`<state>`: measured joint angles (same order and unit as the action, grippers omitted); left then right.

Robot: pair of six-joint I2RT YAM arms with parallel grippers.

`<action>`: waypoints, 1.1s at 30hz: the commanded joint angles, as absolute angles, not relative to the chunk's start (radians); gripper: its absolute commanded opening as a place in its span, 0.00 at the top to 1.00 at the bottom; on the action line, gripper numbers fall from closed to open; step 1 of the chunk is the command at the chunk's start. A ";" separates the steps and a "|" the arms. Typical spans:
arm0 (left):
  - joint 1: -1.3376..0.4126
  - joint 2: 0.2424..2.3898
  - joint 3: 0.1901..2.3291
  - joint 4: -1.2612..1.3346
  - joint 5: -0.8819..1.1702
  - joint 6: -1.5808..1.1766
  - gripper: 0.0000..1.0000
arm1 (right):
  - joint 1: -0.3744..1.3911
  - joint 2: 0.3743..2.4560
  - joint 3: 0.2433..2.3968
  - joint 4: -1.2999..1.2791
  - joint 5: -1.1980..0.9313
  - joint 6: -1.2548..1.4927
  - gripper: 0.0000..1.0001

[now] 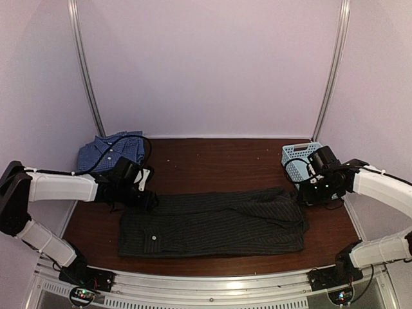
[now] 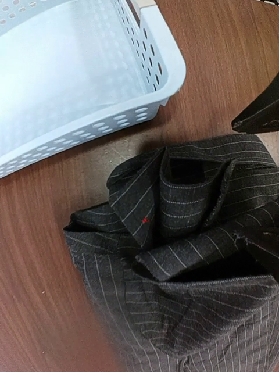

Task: Fold and stack the long sleeve shirts
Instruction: Fold the 1/3-folded shirt at the center of the board, then adjust the sleeve of the rectangle-folded shirt.

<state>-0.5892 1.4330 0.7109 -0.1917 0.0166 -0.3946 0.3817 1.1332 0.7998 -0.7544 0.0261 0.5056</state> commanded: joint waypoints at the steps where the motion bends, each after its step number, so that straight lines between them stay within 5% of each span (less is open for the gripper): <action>1: -0.592 1.411 0.741 -0.172 0.038 -0.379 0.45 | 0.374 1.190 0.771 -0.670 0.031 0.516 0.44; 15: -0.592 1.409 0.733 -0.173 0.028 -0.372 0.45 | 0.338 1.355 0.771 -0.557 -0.042 0.455 0.46; 27: -0.592 1.414 0.739 -0.173 0.034 -0.370 0.45 | 0.337 1.293 0.776 -0.585 -0.085 0.452 0.99; 33: -0.592 1.401 0.748 -0.176 0.026 -0.369 0.45 | 0.339 1.149 0.835 -0.741 -0.047 0.466 1.00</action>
